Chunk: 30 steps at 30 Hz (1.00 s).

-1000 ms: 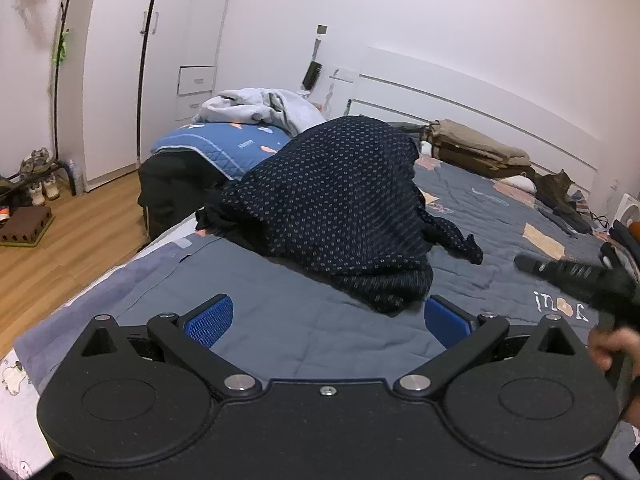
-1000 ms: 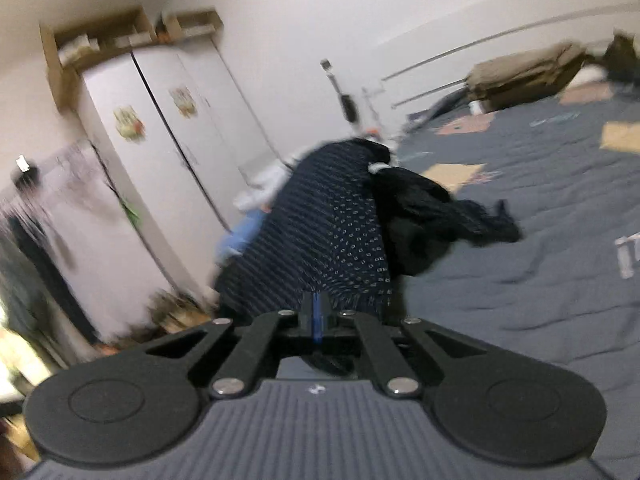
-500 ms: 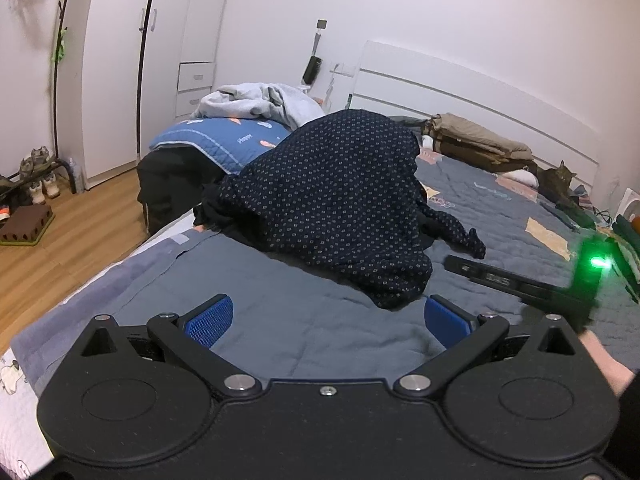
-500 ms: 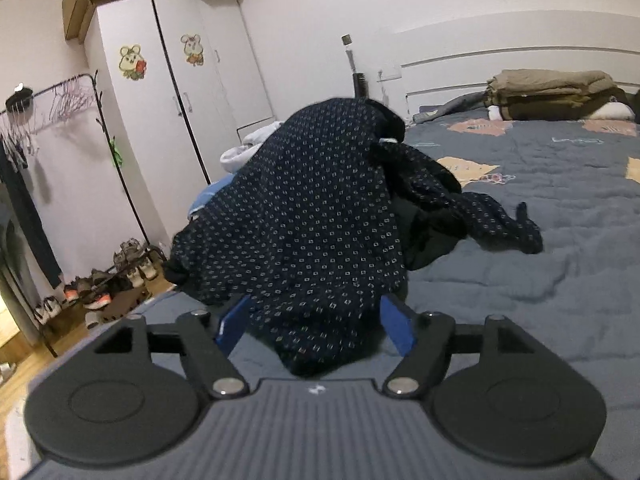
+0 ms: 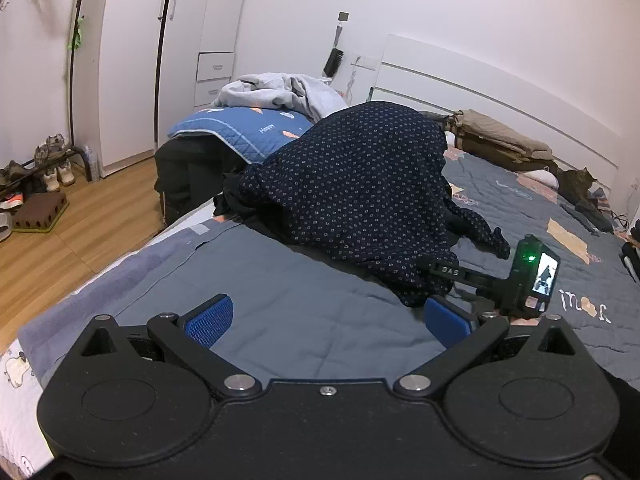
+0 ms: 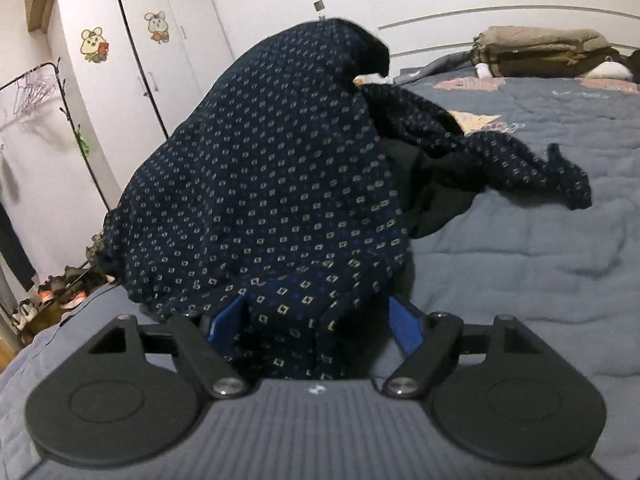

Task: Fold clothes
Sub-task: 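Lift the navy shirt with the right tool and pull it off the heap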

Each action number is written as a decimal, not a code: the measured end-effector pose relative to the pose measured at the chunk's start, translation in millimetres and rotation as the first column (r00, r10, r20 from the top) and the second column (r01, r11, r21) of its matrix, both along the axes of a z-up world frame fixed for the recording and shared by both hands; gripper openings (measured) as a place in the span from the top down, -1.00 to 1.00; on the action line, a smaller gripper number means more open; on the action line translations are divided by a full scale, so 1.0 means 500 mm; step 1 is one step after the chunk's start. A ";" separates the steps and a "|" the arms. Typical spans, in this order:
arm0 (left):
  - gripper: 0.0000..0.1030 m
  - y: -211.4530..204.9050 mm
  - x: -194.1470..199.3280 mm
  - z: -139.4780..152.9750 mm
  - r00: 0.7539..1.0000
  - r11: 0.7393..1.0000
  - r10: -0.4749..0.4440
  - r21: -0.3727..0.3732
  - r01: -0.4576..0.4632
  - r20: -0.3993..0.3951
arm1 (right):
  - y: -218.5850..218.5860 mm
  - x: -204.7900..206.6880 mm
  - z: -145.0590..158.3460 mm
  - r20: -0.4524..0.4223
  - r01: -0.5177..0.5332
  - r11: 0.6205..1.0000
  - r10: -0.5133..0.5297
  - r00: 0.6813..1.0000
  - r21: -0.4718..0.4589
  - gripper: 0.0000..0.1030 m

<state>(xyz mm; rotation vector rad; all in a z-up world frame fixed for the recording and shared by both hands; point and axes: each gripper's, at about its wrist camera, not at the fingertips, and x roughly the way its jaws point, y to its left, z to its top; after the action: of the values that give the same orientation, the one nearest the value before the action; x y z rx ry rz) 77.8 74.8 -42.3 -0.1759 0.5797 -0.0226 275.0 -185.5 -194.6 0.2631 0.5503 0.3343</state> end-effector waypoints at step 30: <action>-1.00 -0.023 -0.017 0.017 0.999 0.999 -0.036 -0.004 0.036 0.030 | -0.086 -0.201 0.159 0.138 0.001 0.985 -0.025 0.990 0.170 0.89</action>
<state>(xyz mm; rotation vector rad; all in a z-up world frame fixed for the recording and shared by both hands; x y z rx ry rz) 69.4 63.4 -33.6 -0.1691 0.5525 -0.0609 174.3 -228.7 -115.2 0.4048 0.3823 0.3850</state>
